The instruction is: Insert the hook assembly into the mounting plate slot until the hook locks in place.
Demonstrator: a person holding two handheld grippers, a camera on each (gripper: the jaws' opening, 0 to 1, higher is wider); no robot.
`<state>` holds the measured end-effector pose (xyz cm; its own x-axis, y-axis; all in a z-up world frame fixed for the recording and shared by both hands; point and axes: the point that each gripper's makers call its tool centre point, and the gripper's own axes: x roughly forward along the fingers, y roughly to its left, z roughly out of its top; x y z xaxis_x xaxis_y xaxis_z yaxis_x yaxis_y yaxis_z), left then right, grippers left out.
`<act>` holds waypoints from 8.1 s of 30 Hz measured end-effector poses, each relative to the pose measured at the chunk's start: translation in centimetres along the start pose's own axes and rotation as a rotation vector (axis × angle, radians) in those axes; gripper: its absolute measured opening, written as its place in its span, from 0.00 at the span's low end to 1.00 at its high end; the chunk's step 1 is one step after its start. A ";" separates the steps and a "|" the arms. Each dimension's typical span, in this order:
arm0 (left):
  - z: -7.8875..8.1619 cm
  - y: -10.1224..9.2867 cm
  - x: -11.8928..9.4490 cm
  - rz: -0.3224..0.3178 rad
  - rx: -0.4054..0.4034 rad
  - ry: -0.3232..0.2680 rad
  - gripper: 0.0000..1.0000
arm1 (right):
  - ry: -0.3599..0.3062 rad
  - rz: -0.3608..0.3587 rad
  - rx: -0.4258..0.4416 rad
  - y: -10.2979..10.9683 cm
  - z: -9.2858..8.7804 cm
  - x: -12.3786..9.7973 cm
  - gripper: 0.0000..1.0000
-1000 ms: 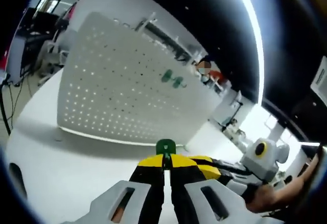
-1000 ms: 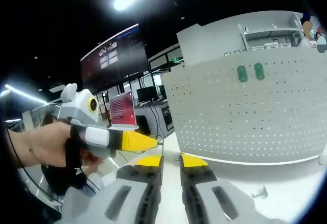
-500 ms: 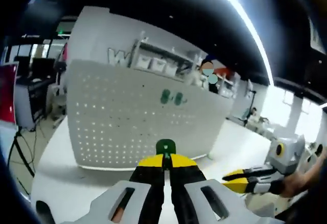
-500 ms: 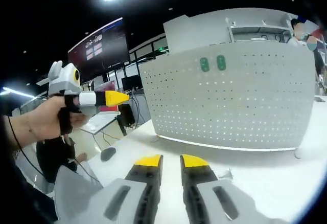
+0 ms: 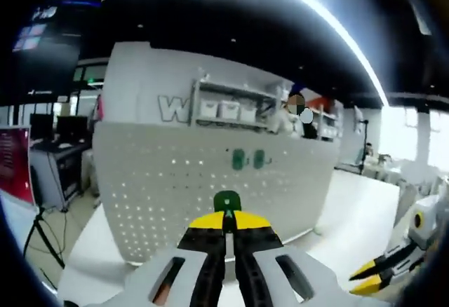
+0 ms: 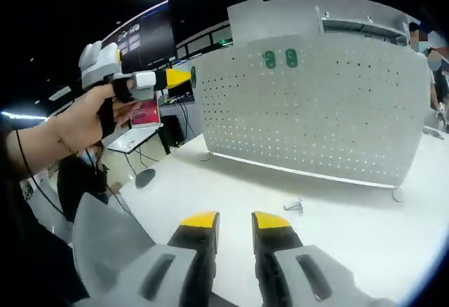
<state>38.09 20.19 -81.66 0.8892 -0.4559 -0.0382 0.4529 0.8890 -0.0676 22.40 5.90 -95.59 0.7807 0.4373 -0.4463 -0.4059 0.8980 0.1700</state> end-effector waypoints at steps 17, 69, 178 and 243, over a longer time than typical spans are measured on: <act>1.9 1.5 8.4 0.076 0.145 -0.126 0.01 | 0.041 -0.037 0.045 -1.2 -1.8 -0.5 0.16; 1.2 1.3 15.6 0.245 0.058 -0.112 0.01 | 0.004 -0.064 0.131 -5.3 -0.7 -0.4 0.16; -20.1 -4.8 -7.7 -0.228 -0.213 0.669 0.60 | 0.345 -0.086 -0.183 -14.2 -6.6 17.5 0.18; -11.2 -3.4 -7.4 -0.186 -0.365 0.458 0.76 | 0.024 0.104 -0.111 -2.0 4.9 11.7 0.01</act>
<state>29.21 20.04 -92.27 0.6427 -0.6460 -0.4118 0.4742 0.7576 -0.4485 34.69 9.43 -96.83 0.7210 0.5251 -0.4521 -0.5349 0.8366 0.1186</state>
